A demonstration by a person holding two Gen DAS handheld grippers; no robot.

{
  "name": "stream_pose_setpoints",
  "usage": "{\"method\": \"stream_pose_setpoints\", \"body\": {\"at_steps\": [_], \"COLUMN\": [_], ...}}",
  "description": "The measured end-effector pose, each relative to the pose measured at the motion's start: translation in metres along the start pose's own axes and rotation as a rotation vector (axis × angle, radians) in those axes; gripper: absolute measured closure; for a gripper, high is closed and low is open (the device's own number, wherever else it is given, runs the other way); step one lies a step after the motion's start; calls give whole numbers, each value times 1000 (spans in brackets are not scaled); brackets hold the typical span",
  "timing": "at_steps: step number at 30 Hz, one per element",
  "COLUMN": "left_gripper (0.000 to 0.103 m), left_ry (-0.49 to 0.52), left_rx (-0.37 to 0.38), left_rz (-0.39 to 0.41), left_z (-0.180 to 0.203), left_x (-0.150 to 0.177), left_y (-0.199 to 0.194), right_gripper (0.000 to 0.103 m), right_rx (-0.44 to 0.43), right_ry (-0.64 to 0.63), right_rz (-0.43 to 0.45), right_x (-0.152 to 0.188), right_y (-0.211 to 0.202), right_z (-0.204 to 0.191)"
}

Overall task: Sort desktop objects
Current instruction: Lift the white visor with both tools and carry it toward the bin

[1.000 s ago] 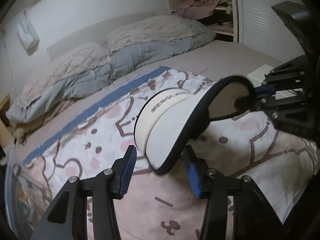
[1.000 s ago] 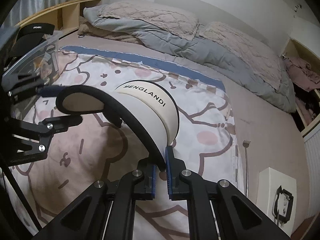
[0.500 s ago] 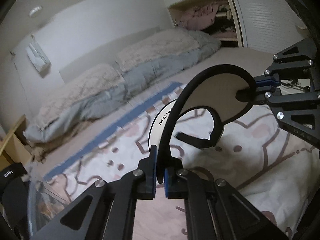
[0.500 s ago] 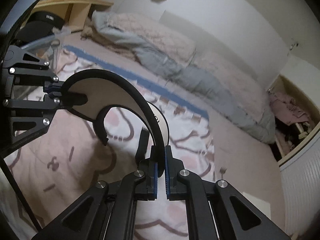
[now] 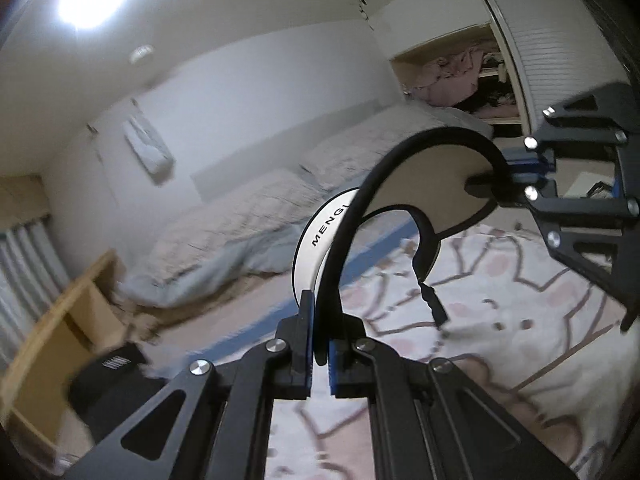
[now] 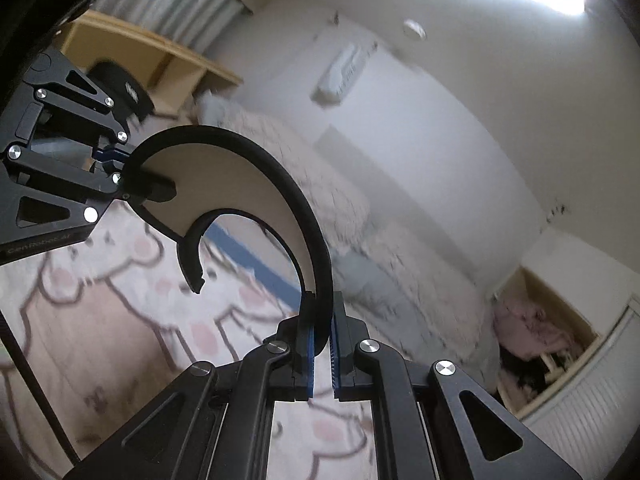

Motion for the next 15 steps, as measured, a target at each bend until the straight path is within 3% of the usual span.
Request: {"method": "stream_pose_setpoints", "body": {"at_steps": [8,15], "left_gripper": [97,97], "left_ry": [90,104], "left_rx": [-191,-336], "left_rz": [14,18], "left_z": [-89,-167], "left_x": [-6,4], "left_y": [-43,-70], "right_gripper": [97,96], "right_rx": [-29,-58], "right_ry": [-34,-63], "right_rz": [192,338], "right_x": [-89,-171], "right_y": [-20,-29], "right_z": [-34,-64]}}
Point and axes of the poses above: each gripper's, at about its wrist camera, not at the fingertips, and y roughly the way its jaws point, z to its right, x to its underside, the point moved 5 cm from there along y, roughly the way its jaws point, and after that the axes turned 11 degrees about y, right-handed, at the moved point
